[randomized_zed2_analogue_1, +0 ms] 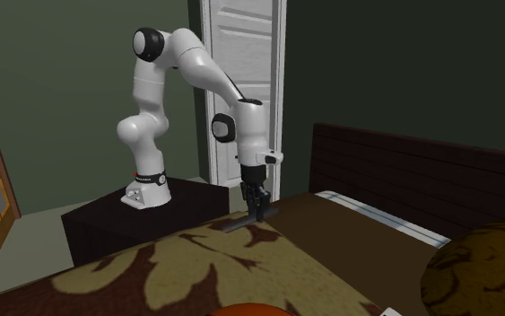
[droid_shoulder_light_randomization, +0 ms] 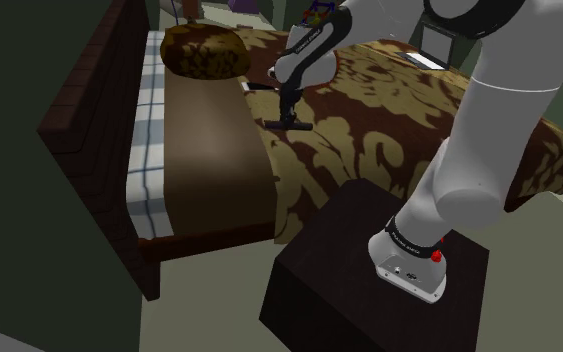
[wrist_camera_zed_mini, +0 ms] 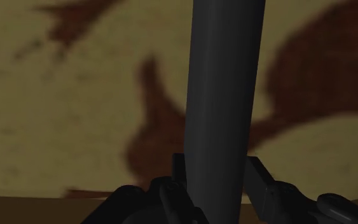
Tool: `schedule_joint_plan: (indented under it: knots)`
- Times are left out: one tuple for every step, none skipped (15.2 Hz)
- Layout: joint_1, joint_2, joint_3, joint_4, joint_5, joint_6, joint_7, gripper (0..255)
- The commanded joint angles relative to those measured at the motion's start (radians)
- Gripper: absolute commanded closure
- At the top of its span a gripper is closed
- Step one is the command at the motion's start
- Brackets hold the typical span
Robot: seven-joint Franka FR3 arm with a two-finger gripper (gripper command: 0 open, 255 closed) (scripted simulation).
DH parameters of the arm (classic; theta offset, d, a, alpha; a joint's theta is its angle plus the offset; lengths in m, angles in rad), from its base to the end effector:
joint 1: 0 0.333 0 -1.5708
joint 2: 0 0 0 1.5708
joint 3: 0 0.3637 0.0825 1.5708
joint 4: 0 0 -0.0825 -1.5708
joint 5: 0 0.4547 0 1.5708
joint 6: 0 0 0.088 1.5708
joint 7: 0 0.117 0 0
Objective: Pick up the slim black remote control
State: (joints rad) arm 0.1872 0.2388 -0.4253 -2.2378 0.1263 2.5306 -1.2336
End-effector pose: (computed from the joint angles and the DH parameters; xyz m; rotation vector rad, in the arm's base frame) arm 0.5901 -0.1445 0.2607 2.7600 1.3490 0.0689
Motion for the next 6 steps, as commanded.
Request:
schedule_joint_plan:
  knots:
    - [0.005,-0.019,-0.006,0.005,-0.015,-0.023,0.011,255]
    - [0.008,-0.030,-0.009,0.008,-0.023,-0.035,0.016,255]
    - [0.010,-0.040,-0.012,0.010,-0.031,-0.047,0.022,255]
    - [0.012,-0.051,-0.015,0.013,-0.038,-0.059,0.027,255]
    - [0.012,-0.052,-0.015,0.013,-0.039,-0.061,0.027,255]
    - [0.012,-0.052,-0.015,0.013,-0.039,-0.061,0.027,255]
